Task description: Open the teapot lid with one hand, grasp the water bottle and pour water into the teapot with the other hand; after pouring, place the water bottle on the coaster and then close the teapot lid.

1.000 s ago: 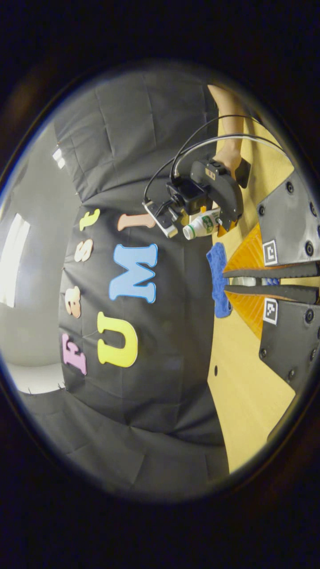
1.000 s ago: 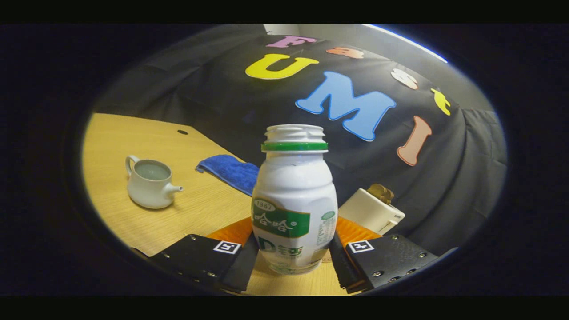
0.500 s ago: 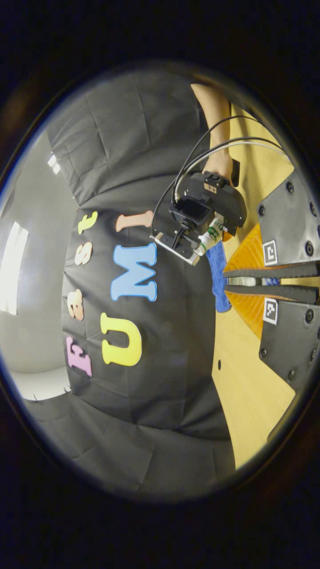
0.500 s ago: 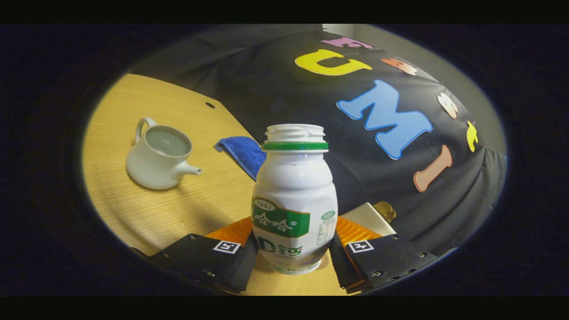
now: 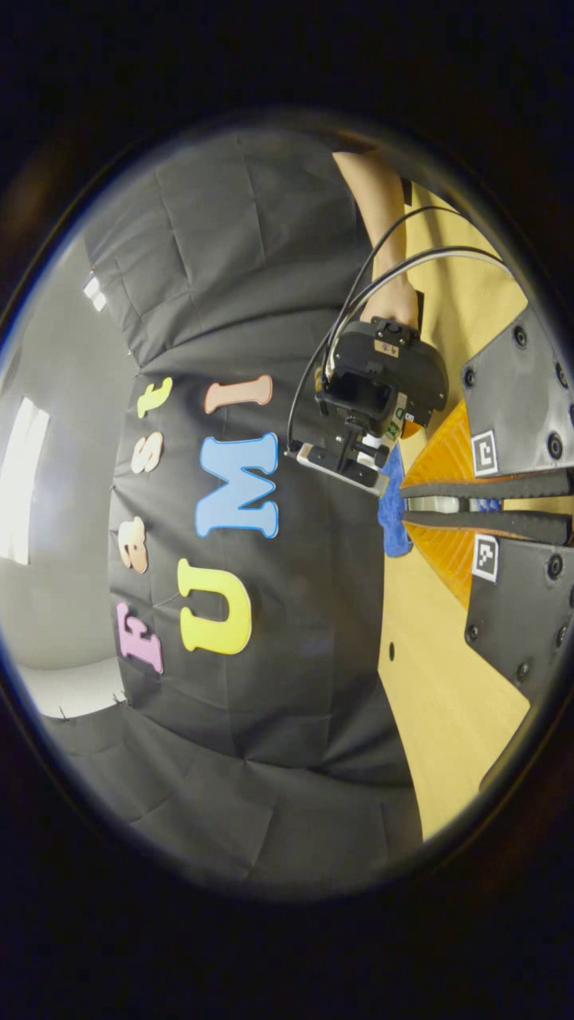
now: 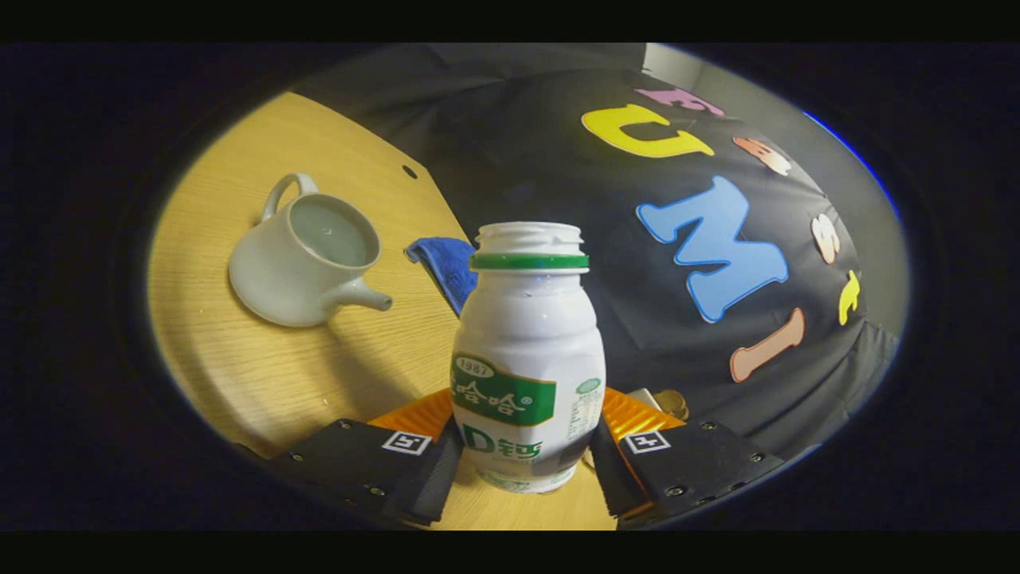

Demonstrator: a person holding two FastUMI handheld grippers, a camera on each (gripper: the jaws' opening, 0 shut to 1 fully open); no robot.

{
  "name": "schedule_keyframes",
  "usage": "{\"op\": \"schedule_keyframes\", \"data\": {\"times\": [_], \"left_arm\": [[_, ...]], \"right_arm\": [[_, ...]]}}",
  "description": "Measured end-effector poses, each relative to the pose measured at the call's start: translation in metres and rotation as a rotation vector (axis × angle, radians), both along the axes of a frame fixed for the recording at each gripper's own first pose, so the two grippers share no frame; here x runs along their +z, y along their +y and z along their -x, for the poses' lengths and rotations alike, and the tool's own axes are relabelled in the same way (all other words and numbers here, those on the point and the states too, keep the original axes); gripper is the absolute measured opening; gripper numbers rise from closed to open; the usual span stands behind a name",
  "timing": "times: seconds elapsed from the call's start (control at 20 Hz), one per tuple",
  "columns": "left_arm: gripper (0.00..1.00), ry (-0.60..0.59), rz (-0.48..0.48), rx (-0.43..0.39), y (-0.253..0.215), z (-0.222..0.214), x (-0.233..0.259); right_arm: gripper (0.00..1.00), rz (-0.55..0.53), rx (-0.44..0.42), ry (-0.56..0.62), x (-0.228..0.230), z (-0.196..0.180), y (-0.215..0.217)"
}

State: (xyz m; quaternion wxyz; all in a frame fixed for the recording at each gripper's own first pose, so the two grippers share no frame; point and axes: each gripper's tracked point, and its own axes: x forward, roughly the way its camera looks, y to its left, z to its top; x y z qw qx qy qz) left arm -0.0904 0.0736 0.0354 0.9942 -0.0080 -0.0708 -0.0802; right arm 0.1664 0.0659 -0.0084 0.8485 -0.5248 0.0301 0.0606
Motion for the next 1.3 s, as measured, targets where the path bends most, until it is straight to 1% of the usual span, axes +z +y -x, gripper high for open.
{"op": "schedule_keyframes", "data": {"times": [0.2,0.4,0.65,0.8,0.85,0.9,0.95,1.05,1.1,1.3], "left_arm": [[0.17,0.009,0.006,-0.008,0.000,0.000,-0.001],[0.17,0.011,0.004,-0.006,0.000,-0.001,-0.003],[0.17,0.017,-0.008,-0.001,0.001,-0.001,-0.005],[0.17,0.010,-0.022,0.003,0.001,-0.001,-0.003],[0.13,0.009,-0.026,0.004,0.000,0.000,-0.003],[0.17,0.009,-0.030,0.005,0.000,0.000,-0.004],[0.13,0.011,-0.033,0.007,0.000,-0.001,-0.004],[0.13,0.013,-0.025,-0.003,-0.002,0.001,-0.005],[0.17,0.015,-0.021,-0.004,-0.002,0.001,-0.005],[0.17,0.020,-0.025,-0.003,-0.001,0.001,-0.007]], "right_arm": [[0.73,0.061,0.011,-0.006,-0.002,-0.002,0.005],[0.73,0.155,0.018,-0.012,-0.004,-0.005,0.008],[0.73,0.247,0.016,-0.008,-0.007,-0.008,0.010],[0.73,0.297,0.026,-0.030,-0.002,-0.008,0.012],[0.73,0.316,0.029,-0.040,0.000,-0.009,0.013],[0.73,0.336,0.031,-0.047,0.002,-0.009,0.015],[0.73,0.355,0.035,-0.054,0.004,-0.008,0.016],[0.73,0.385,0.043,-0.067,0.006,-0.008,0.018],[0.73,0.403,0.044,-0.072,0.007,-0.008,0.019],[0.73,0.476,0.054,-0.109,0.011,-0.006,0.022]]}}
